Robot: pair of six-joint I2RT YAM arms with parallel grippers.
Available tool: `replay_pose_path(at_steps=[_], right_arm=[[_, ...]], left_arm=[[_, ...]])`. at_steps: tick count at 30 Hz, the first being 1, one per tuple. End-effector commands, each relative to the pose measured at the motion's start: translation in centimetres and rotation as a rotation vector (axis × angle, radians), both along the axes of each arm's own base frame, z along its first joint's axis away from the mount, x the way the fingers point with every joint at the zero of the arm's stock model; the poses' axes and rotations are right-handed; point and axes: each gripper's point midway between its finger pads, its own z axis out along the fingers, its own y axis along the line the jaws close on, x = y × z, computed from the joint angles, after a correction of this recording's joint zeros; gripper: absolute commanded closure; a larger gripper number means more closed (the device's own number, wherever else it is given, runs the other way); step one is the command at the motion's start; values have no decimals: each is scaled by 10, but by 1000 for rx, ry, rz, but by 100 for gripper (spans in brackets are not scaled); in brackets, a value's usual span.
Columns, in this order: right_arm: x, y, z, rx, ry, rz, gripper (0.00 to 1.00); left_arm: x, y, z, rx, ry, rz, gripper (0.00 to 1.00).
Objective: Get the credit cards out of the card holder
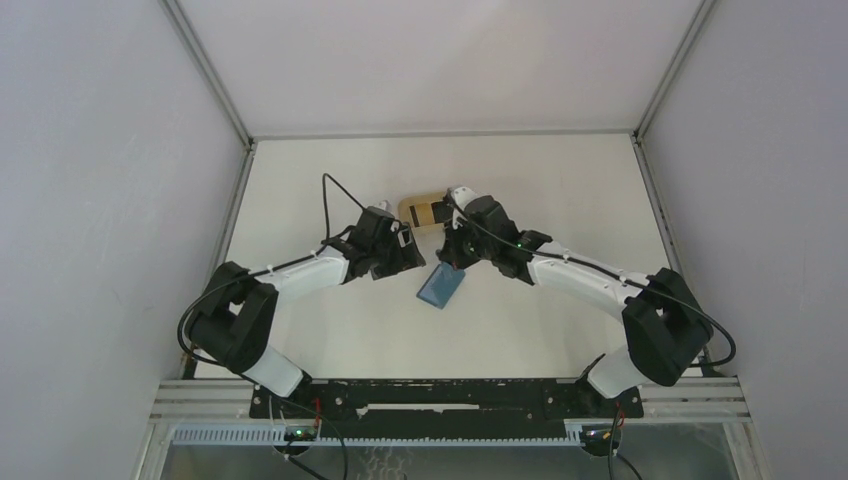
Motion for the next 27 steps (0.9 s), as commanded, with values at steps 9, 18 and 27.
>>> replay_pose_path(at_steps=[9, 18, 27], right_arm=[[17, -51, 10, 171, 16, -99, 100], [7, -89, -33, 112, 119, -263, 100], [5, -120, -61, 61, 188, -380, 100]], left_arm=[[16, -8, 21, -33, -50, 26, 20], [16, -13, 22, -47, -43, 11, 20], [15, -20, 15, -59, -20, -9, 21]])
